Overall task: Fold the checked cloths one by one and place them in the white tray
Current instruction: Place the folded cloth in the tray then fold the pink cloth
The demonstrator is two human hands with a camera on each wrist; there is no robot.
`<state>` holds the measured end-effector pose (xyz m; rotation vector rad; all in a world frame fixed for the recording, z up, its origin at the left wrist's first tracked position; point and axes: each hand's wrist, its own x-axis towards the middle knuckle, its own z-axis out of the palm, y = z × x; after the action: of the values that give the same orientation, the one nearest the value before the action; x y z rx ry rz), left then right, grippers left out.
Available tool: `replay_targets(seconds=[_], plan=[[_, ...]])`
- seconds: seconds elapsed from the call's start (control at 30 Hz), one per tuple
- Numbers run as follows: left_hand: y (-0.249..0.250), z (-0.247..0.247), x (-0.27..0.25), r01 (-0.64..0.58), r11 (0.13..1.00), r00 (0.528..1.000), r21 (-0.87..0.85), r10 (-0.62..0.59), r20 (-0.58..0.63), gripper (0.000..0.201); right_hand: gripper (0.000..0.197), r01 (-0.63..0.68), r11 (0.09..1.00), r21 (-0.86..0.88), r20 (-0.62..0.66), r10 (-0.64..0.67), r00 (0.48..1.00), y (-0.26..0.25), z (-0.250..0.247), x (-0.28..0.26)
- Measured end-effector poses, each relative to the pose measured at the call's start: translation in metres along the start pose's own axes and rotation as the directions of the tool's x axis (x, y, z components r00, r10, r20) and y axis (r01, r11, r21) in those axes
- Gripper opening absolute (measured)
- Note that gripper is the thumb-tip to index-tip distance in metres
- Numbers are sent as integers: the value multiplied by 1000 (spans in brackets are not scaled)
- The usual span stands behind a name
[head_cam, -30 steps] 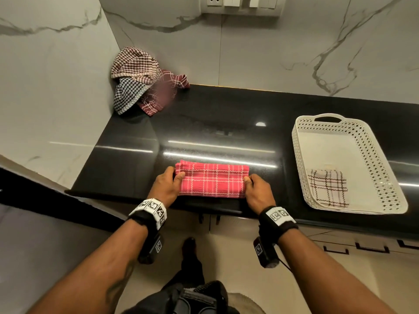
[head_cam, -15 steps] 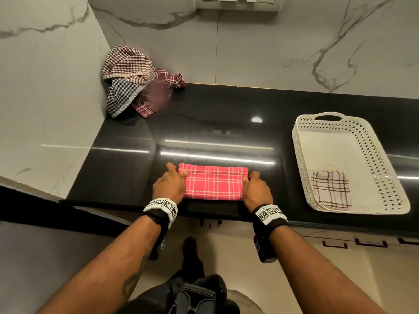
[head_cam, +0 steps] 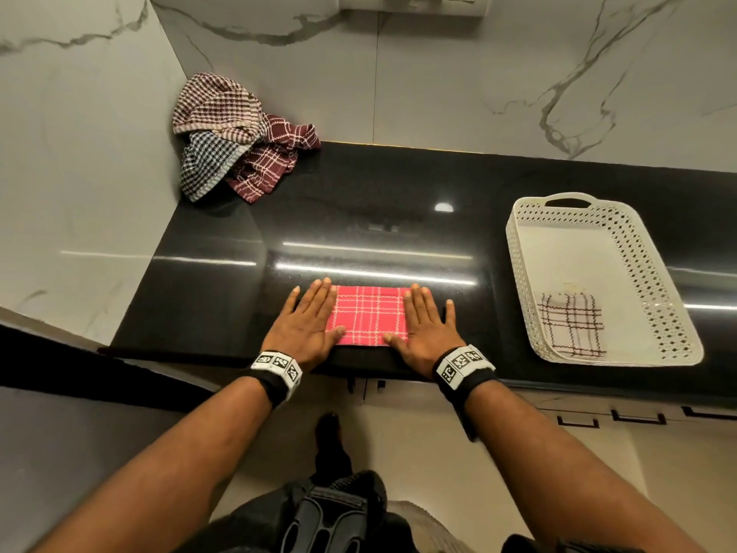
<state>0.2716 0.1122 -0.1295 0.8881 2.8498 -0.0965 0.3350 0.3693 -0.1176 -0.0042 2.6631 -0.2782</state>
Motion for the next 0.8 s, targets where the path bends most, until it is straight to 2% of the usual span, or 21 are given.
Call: replay_targets(seconds=[0.1, 0.17, 0.2, 0.27, 0.33, 0.4, 0.5, 0.53, 0.6, 0.7, 0.8], plan=[[4, -8, 0, 14, 1000, 1000, 20, -14, 19, 81, 93, -33, 999, -25, 25, 34, 999, 10, -8, -4], [16, -15, -3, 24, 1000, 1000, 14, -23, -14, 74, 88, -26, 998, -50, -18, 25, 1000, 7, -18, -5], [24, -19, -4, -9, 1000, 998, -3, 9, -58, 68, 83, -5, 999, -35, -66, 3, 998, 5, -23, -4], [41, -20, -10, -176, 984, 976, -41, 169, -139, 57, 73, 74, 997, 13, -144, -72, 987, 4, -29, -5], [50, -14, -17, -311, 950, 940, -28, 303, -155, 49, 67, 116, 993, 7, -142, -113, 983, 7, -25, -7], [48, -11, -23, -252, 967, 959, -25, 246, -141, 47, 66, 72, 997, -14, -142, -74, 987, 8, -15, -18], [37, -20, -31, -69, 996, 991, -51, 63, -116, 63, 61, 54, 996, -75, -251, -71, 965, -8, 8, -50], [34, -22, -34, -50, 997, 996, -51, 46, -75, 68, 58, 85, 992, -89, -275, -106, 955, -17, 18, -61], [33, -22, -40, -96, 994, 995, -44, 95, -12, 74, 54, 171, 982, -75, -305, -186, 934, -29, 30, -75], [37, -15, -51, -196, 981, 978, -1, 195, 67, 88, 73, 313, 949, -46, -335, -310, 890, -30, 30, -69], [39, -3, -54, -164, 986, 985, -3, 164, 48, 90, 104, 390, 911, -133, -123, -406, 906, -22, 25, -46]])
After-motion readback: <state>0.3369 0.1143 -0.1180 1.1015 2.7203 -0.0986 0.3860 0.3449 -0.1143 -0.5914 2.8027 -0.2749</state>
